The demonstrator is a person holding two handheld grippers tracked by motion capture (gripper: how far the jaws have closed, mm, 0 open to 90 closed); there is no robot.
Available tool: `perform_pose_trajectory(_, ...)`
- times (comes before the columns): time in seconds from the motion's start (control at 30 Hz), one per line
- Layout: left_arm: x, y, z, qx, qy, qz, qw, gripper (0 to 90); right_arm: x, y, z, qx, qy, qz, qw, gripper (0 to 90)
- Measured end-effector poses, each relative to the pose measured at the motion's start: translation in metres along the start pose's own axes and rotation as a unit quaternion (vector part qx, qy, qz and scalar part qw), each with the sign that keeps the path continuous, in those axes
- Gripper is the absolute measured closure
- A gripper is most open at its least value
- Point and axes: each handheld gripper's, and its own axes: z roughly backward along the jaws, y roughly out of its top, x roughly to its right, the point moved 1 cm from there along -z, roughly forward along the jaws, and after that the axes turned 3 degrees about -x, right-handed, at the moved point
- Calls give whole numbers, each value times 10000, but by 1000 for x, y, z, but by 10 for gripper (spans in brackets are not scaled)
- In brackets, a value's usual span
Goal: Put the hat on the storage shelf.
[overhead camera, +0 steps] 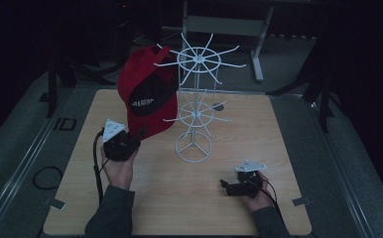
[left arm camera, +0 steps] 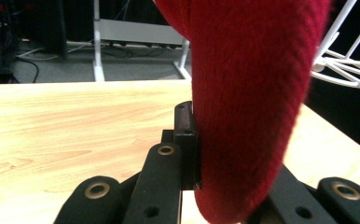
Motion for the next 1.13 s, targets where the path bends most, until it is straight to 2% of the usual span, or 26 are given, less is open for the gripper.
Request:
perform_pose_trajectory(0.33,0,-10,-2,-83,7,-72,9999,815,0,0,0,-4,-1,1,10000,131)
perform_pose_trajectory(0.4,0,-11,-2,-101,20,-92,9999,745,0,0,0,-5,0,-3,10000,131)
perform_pose_trajectory(0.5,-3,-12,-1,-58,25,-40,10000,570,0,0,0,1,-2,2,10000,131)
perform_pose_trajectory(0.63,-9,-12,4,25,129,120,9998,444,0,0,0,3,-2,7,10000,131)
perform_pose_trajectory(0.73,-14,-13,9,185,431,219,9987,372,0,0,0,6,-3,12,10000,131)
perform_pose_trajectory(0.8,-18,-14,11,200,575,290,9977,286,0,0,0,-3,2,-1,10000,131)
perform_pose_trajectory(0.93,-25,-17,12,229,618,398,9970,243,0,0,0,-2,1,2,10000,132)
perform_pose_trajectory(1.13,-27,-18,11,194,562,343,9976,241,0,0,0,-1,3,1,10000,131)
